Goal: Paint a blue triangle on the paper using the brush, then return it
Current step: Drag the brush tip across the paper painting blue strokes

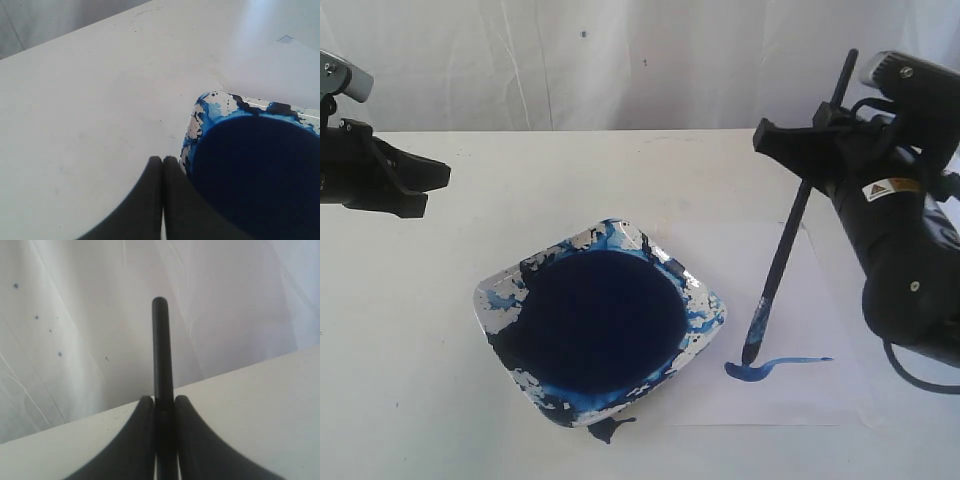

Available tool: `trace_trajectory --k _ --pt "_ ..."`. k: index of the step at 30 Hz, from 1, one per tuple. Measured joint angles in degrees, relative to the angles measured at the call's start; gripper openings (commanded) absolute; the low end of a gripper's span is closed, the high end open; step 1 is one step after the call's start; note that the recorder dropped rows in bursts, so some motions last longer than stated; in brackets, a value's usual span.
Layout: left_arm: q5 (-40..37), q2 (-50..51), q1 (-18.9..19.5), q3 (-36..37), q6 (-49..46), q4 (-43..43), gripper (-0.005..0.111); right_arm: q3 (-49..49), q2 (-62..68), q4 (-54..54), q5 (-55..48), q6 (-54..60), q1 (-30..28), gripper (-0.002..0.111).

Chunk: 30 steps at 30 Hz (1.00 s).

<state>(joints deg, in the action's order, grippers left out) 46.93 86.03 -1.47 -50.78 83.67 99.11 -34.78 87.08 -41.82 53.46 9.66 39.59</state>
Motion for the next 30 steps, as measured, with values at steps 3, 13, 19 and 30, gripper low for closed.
trace_trajectory --k 3,13,19,30 --pt "0.0 0.0 0.0 0.0 0.0 0.0 0.000 0.0 2.0 0.3 0.0 -0.5 0.0 0.001" --pt "0.0 0.0 0.0 0.0 0.0 0.0 0.000 0.0 3.4 -0.7 1.6 4.7 0.0 0.001" --pt "0.0 0.0 0.0 0.0 0.0 0.0 0.000 0.0 3.4 -7.7 4.1 15.8 0.0 0.001" --pt "0.0 0.0 0.0 0.0 0.0 0.0 0.000 0.0 3.4 -15.0 10.9 25.4 0.0 0.001"
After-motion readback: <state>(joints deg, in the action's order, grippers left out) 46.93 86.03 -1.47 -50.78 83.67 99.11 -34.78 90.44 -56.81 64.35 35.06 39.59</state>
